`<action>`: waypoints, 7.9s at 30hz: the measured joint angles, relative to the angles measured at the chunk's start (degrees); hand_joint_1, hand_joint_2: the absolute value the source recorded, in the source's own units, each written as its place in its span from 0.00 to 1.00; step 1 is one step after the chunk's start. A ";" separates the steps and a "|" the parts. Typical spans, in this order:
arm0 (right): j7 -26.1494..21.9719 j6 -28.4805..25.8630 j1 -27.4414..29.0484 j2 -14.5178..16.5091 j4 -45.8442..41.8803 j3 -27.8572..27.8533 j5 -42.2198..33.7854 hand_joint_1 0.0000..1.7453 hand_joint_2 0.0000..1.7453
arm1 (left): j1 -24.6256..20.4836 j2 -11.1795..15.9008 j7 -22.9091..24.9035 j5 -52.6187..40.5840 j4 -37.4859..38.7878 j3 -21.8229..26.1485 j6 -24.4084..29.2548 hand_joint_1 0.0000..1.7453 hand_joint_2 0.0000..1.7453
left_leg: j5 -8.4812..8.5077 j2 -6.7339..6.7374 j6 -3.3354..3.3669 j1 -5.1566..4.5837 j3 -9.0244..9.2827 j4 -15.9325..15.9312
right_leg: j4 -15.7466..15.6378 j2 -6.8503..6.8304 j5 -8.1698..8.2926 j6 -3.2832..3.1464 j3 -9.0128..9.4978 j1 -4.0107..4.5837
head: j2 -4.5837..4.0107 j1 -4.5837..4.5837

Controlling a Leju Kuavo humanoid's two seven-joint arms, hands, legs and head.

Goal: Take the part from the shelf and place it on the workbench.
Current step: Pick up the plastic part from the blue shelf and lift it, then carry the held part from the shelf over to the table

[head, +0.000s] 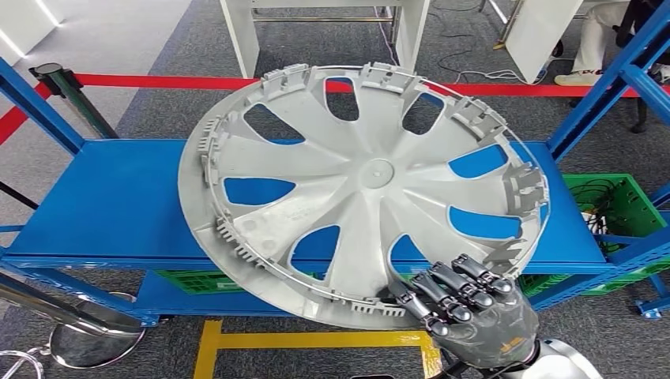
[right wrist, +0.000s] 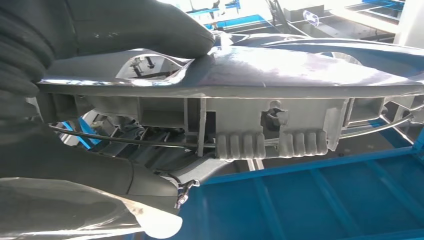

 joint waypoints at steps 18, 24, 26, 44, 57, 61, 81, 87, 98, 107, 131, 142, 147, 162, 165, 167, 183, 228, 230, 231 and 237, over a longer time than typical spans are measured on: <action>0.03 0.01 0.07 0.00 -0.06 -0.04 0.00 1.00 1.00 | 0.09 0.09 -1.90 0.57 0.00 0.07 0.73 0.00 0.00 | -0.04 0.00 0.06 -0.06 -0.02 0.14 | -0.04 0.00 0.03 0.05 0.00 -0.06 | 0.00 -0.01; 0.65 0.01 0.09 0.01 -0.08 -0.04 0.00 1.00 1.00 | 0.12 1.00 -2.49 -0.01 0.02 -0.01 0.17 0.00 0.00 | -0.19 -0.01 0.45 -0.19 -0.25 0.67 | -0.05 0.00 0.22 0.41 0.00 -0.17 | 0.00 -0.02; 0.77 0.01 0.09 0.01 -0.10 -0.04 0.00 1.00 1.00 | 0.18 1.63 -3.25 0.01 0.04 -0.02 -0.41 0.00 0.00 | 0.24 0.01 0.87 -0.03 -0.25 0.39 | -0.11 0.03 0.36 0.81 -0.04 -0.15 | 0.00 -0.02; 1.11 0.01 0.08 0.02 -0.13 -0.13 0.00 1.00 1.00 | 0.63 3.64 -4.08 0.13 0.19 -0.02 -1.41 0.00 0.00 | -1.20 -0.03 -1.22 0.57 -5.03 5.35 | 1.69 0.05 -1.28 -0.31 -0.01 -0.79 | -0.01 0.31; 1.77 0.01 0.18 0.02 -0.14 -0.55 0.00 1.00 1.00 | 0.58 4.09 -4.91 1.79 0.31 0.05 -1.11 0.00 0.00 | -2.53 0.11 0.41 0.02 3.77 -0.91 | 1.41 -0.35 3.82 0.62 -4.86 -0.13 | 0.00 -0.10; 2.13 -0.03 0.55 0.02 -0.16 -0.80 0.00 1.00 1.00 | 0.63 4.40 -4.60 2.26 0.40 0.13 -1.35 0.00 0.00 | 0.05 0.51 1.39 0.31 1.50 -1.47 | 9.04 -0.11 -4.27 1.45 -7.88 -0.04 | 0.00 0.33; 2.20 -0.04 11.05 2.72 -9.68 -9.39 0.00 1.00 1.00 | 1.89 4.95 8.99 13.43 1.30 5.15 -7.23 0.00 0.00 | -4.03 0.28 -1.74 0.72 -4.40 15.05 | 1.12 -0.50 0.57 -1.32 -2.19 0.08 | -0.01 0.15; 3.31 -0.06 11.04 2.72 -10.79 -9.60 0.02 1.00 1.00 | 1.93 5.70 9.75 14.81 1.71 8.44 -7.82 0.00 0.00 | -3.02 0.07 -0.16 -0.10 4.90 -1.66 | 1.06 -0.62 3.75 0.40 -4.75 -0.13 | -0.01 0.18; 3.80 -0.04 11.68 2.71 -10.95 -9.96 0.00 1.00 1.00 | 1.99 5.59 7.58 14.36 1.79 9.16 -6.94 0.00 0.00 | 2.57 0.88 0.62 0.15 -3.81 0.68 | 7.84 -0.14 -2.72 1.91 0.26 -0.25 | 0.00 0.87; 3.84 -0.04 11.68 2.74 -11.05 -10.05 0.02 1.00 1.00 | 1.94 5.68 6.29 11.82 2.03 8.81 -6.16 0.00 0.00 | -4.43 0.43 -1.91 0.50 -8.20 10.50 | -0.03 -0.51 -2.29 -0.62 2.07 -0.41 | 0.00 0.28; 0.30 -0.09 6.51 7.86 -6.51 -9.23 0.09 1.00 1.00 | -5.75 -6.23 11.32 -17.94 1.98 -15.75 -6.50 0.00 0.00 | 5.39 -0.27 0.55 -0.55 -6.62 1.64 | -0.02 -0.16 -4.92 1.43 6.34 -0.27 | 0.02 1.32; -0.96 -0.08 5.12 9.53 -4.91 -8.08 0.22 1.00 1.00 | -5.68 -5.67 10.20 -22.70 2.10 -17.10 -5.38 0.00 0.00 | -3.83 -0.62 -1.91 -0.43 -5.66 16.57 | 0.55 -1.00 1.84 -0.74 -2.71 -0.59 | 0.00 0.43; -1.03 -0.10 4.72 10.00 -4.69 -7.89 0.23 1.00 1.00 | -5.62 -6.16 9.22 -23.20 1.79 -17.29 -5.50 0.00 0.00 | -3.74 -0.88 -0.58 -0.46 5.21 -0.22 | 1.60 -0.90 4.88 0.63 -6.12 -0.37 | 0.01 0.20; -0.93 -0.11 4.17 10.28 -3.90 -7.85 0.24 1.00 1.00 | -6.87 -7.25 10.30 -21.01 1.38 -17.56 -6.32 0.00 0.00 | 7.34 0.01 1.27 -1.33 -6.63 0.38 | -1.90 -0.30 -5.07 -0.53 9.05 0.94 | 0.02 0.76; -0.82 -0.12 3.90 10.35 -3.79 -7.85 0.24 1.00 1.00 | -7.06 -7.27 10.35 -21.21 1.38 -17.41 -6.72 0.00 0.00 | 7.53 -0.07 0.21 -1.24 -7.42 0.47 | -3.38 -0.50 -4.53 -1.18 8.20 0.70 | 0.01 0.85; -0.78 -0.13 3.77 10.43 -3.67 -7.84 0.24 1.00 1.00 | -7.26 -7.28 10.35 -21.67 1.38 -17.38 -7.04 0.00 0.00 | 2.52 -0.18 -0.75 -0.89 -7.86 3.85 | -3.39 -0.73 -3.13 -1.68 6.83 0.42 | -0.01 0.58; 0.33 -0.17 6.65 10.59 -5.22 -8.22 0.25 1.00 1.00 | -3.42 -3.91 11.55 -20.26 -0.33 -16.36 1.51 0.00 0.00 | -0.47 0.27 0.87 0.67 1.94 -0.88 | 8.30 -0.39 -4.07 1.17 -5.25 0.56 | -0.01 0.94; 1.31 -0.19 16.68 13.05 -13.05 -15.63 0.28 1.00 1.00 | -2.88 1.04 8.87 -13.99 -11.16 -9.07 7.16 0.00 0.00 | -0.40 0.21 0.18 -0.51 0.16 0.85 | 0.76 -0.29 1.48 0.30 -1.92 0.18 | 0.00 0.61; 1.65 -0.19 16.61 12.65 -13.07 -15.63 0.28 1.00 1.00 | -2.53 1.01 4.49 -13.50 -10.68 -7.57 11.26 0.00 0.00 | -0.38 0.21 0.19 -0.51 0.16 0.85 | 0.81 -0.29 1.49 0.29 -1.95 0.19 | 0.00 0.61; 1.63 -0.19 16.59 12.47 -13.11 -15.63 0.28 1.00 1.00 | -2.31 1.06 1.38 -13.33 -10.57 -6.77 13.75 0.00 0.00 | -0.38 0.21 0.19 -0.50 0.16 0.85 | 0.83 -0.29 1.50 0.28 -1.96 0.19 | 0.00 0.61; 0.84 -0.19 16.60 12.06 -13.64 -15.67 0.28 1.00 1.00 | -1.63 2.62 -13.51 -12.73 -10.49 -2.76 22.08 0.00 0.00 | -0.36 0.21 0.16 -0.47 0.14 0.85 | 0.88 -0.28 1.50 0.27 -2.02 0.22 | 0.00 0.61</action>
